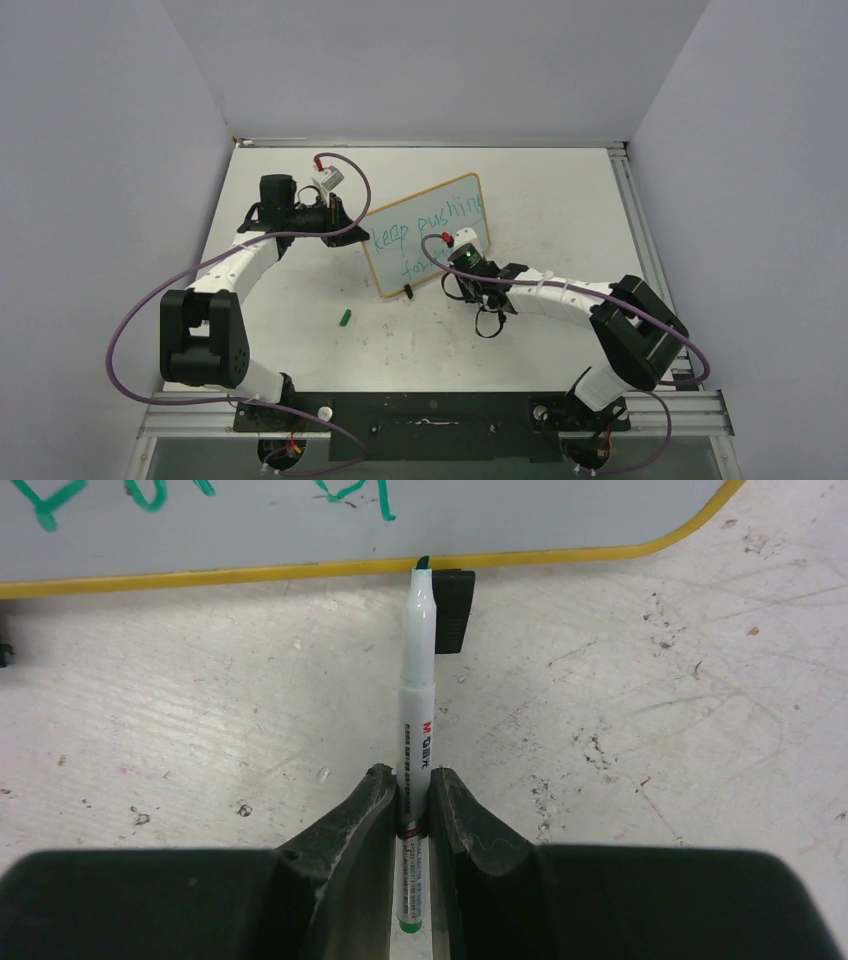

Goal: Write a sentence on the whiteboard

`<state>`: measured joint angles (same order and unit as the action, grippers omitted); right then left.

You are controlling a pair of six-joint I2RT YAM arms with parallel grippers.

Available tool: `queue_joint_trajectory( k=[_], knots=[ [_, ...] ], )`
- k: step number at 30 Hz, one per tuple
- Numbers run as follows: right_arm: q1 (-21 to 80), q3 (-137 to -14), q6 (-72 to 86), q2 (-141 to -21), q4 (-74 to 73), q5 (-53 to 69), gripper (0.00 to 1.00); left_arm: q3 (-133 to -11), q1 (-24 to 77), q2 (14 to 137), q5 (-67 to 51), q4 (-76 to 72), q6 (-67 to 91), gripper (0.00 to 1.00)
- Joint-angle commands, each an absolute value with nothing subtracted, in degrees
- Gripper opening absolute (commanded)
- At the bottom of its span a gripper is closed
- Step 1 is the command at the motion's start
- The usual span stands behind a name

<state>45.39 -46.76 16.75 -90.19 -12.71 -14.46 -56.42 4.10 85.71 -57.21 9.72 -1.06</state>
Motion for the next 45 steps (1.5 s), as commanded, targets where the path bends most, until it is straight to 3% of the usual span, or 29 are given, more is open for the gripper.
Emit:
queue_joint_trajectory(
  k=[1,45],
  knots=[
    [44.6,-48.4,16.2,-86.5,-13.5,-14.4,0.05,-58.6,4.1,82.9,-57.5,8.2,-1.6,0.0],
    [40.1,-54.0,11.2,-96.5,-12.4,-7.8,0.05,-58.9,4.1,83.6,-57.0,8.3,-1.9,0.0]
  ],
)
